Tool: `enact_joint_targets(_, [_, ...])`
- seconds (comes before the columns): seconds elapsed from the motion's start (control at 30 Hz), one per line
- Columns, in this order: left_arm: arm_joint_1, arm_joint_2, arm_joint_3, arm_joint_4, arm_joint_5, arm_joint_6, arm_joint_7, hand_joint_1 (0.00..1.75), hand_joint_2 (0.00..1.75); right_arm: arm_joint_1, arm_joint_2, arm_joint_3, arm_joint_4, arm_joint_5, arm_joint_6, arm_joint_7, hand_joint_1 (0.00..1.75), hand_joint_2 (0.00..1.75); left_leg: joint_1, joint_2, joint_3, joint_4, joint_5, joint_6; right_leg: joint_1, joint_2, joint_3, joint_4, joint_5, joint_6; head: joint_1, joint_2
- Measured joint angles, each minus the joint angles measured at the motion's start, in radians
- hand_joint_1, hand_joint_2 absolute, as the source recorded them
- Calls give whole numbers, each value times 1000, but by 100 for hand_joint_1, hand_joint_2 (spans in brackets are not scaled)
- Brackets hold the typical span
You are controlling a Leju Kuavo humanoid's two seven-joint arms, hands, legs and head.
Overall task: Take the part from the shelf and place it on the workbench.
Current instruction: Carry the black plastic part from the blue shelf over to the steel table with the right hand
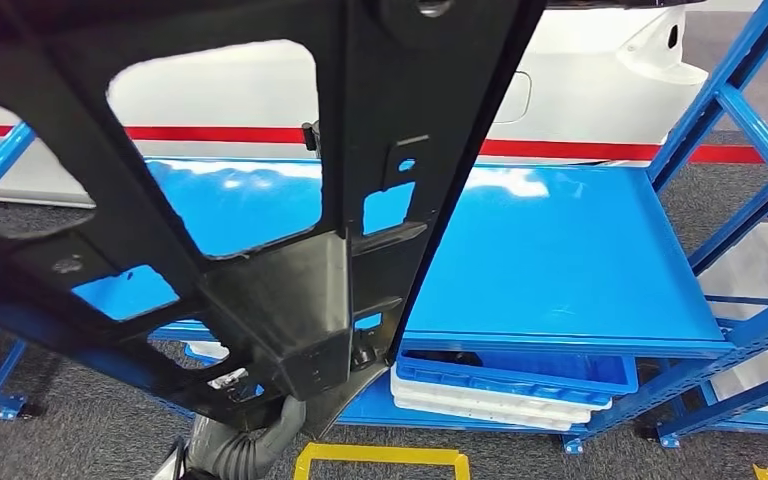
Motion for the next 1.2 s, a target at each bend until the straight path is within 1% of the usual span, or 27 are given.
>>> enact_joint_targets(0.03, [0,0,-1,0,-2,1,1,175,175,-1,0,0,0,0,0,0,0,0,2,0,-19,46,-31,-6,-2,-1,-1,-2,3,-5,-1,0])
enact_joint_targets(0.1, [0,0,-3,0,-5,1,2,175,175,-2,1,-1,0,0,0,0,0,0,8,1,-79,189,-106,-16,-3,-1,-6,-2,7,-10,-4,0])
enact_joint_targets(0.13, [1,-1,-4,0,-6,2,2,175,175,-1,1,-1,0,0,0,1,0,0,11,1,-105,253,-131,-20,-3,-2,-9,-2,8,-10,-4,0])
enact_joint_targets(0.17, [2,-1,-5,0,-7,2,3,175,175,-1,1,-1,0,0,0,2,0,0,13,1,-120,292,-143,-23,-3,-2,-12,-2,10,-11,-4,0])
enact_joint_targets(0.2, [2,-1,-7,0,-7,2,4,175,175,0,1,-1,0,0,0,3,0,0,16,1,-113,287,-134,-25,-3,-2,-14,-1,13,-10,-4,0])
enact_joint_targets(0.23, [2,-1,-8,0,-7,2,5,175,175,0,1,-1,0,0,0,4,0,0,17,1,-88,243,-111,-26,-4,-2,-16,-1,14,-8,-4,0])
enact_joint_targets(0.3, [1,-1,-12,0,-7,2,6,175,175,0,2,-1,0,0,0,5,0,0,20,1,-2,80,-46,-26,-5,-1,-17,-1,19,-3,-4,0])
enact_joint_targets(0.37, [0,-2,-14,0,-7,2,7,175,175,-1,2,-1,0,-1,0,8,0,0,17,-1,49,-29,-8,-21,-2,-1,-21,1,24,7,-4,0])
enact_joint_targets(0.43, [0,-4,-16,0,-4,2,8,175,175,-1,3,-2,0,-6,0,10,0,0,11,-2,47,-41,1,-12,0,0,-27,1,31,18,-4,0])
enact_joint_targets(0.5, [-1,-5,-19,-1,0,2,8,175,175,0,2,-2,0,-10,0,13,0,0,10,1,41,-41,10,2,-5,2,-33,4,32,29,-3,0])
enact_joint_targets(0.53, [-3,-6,-21,-1,2,2,8,175,175,0,3,-3,0,-11,0,15,0,0,10,5,37,-43,17,12,-7,2,-43,25,13,34,-2,0])
enact_joint_targets(0.57, [-4,-8,-22,-1,4,2,7,175,175,0,3,-3,0,-13,0,16,0,0,11,10,33,-45,23,20,-9,2,-61,66,-20,37,-1,0])
enact_joint_targets(0.6, [-5,-9,-23,-1,5,3,7,175,175,0,3,-4,0,-14,0,17,0,0,11,14,28,-45,28,25,-11,2,-84,124,-61,40,0,0])
enact_joint_targets(0.63, [-5,-11,-24,-1,6,3,7,175,175,0,3,-4,0,-16,0,19,0,0,9,19,21,-44,32,29,-11,1,-113,201,-108,43,2,0])
enact_joint_targets(0.67, [-5,-12,-24,-1,7,3,7,175,175,1,3,-4,0,-17,0,20,0,0,7,24,15,-44,36,31,-11,1,-136,271,-140,45,2,0])
enact_joint_targets(0.7, [-5,-12,-26,-1,7,3,7,175,175,1,3,-4,0,-17,0,21,0,0,5,29,9,-43,40,32,-11,1,-147,316,-157,45,2,0])
enact_joint_targets(0.73, [-5,-13,-27,-1,7,3,7,175,175,2,3,-4,0,-17,0,22,0,0,2,34,4,-43,44,32,-11,1,-139,325,-156,44,2,0])
enact_joint_targets(0.77, [-5,-13,-28,-1,7,3,7,175,175,2,4,-5,0,-17,0,22,0,0,0,37,-1,-43,48,31,-10,1,-107,287,-137,42,2,0])
enact_joint_targets(0.87, [-8,-13,-31,-1,10,3,5,175,175,1,3,-5,0,-12,0,22,0,0,-3,41,-7,-42,58,21,-5,-3,39,57,-69,29,2,0])
enact_joint_targets(0.9, [-9,-13,-31,-1,11,3,5,175,175,0,3,-5,0,-11,0,22,0,0,-3,42,-9,-42,62,17,-1,-4,65,11,-58,24,2,0])
enact_joint_targets(0.93, [-11,-13,-31,-1,13,4,4,175,175,0,3,-5,0,-9,0,22,0,0,-3,42,-11,-41,66,12,3,-5,77,-15,-55,20,2,0])
enact_joint_targets(1.0, [-13,-14,-33,-1,17,4,1,175,175,0,3,-5,0,-8,0,22,0,0,-2,41,-17,-39,73,1,6,-5,70,-15,-45,12,3,0])
enact_joint_targets(1.03, [-13,-15,-34,-1,19,4,0,175,175,0,3,-5,0,-7,0,22,0,0,-1,38,-23,-31,66,-5,3,-5,65,-18,-40,6,3,0])
enact_joint_targets(1.07, [-14,-15,-35,-1,21,4,-1,175,175,-1,3,-5,0,-7,0,22,0,0,1,33,-36,-8,46,-11,1,-6,58,-19,-33,-2,2,0])
enact_joint_targets(1.1, [-14,-15,-36,-1,23,4,-2,175,175,-2,4,-5,0,-6,0,22,0,0,2,27,-54,33,12,-16,-2,-6,51,-21,-25,-8,1,0])
enact_joint_targets(1.17, [-14,-15,-39,-1,25,4,-2,175,175,-3,4,-5,0,-3,0,22,0,0,6,19,-107,177,-78,-25,0,-6,32,-20,-11,-14,-1,0])
enact_joint_targets(1.2, [-14,-15,-40,-1,26,4,-2,175,175,-3,5,-5,0,-1,0,22,0,0,7,17,-127,244,-109,-28,1,-6,22,-20,-4,-14,-1,0])
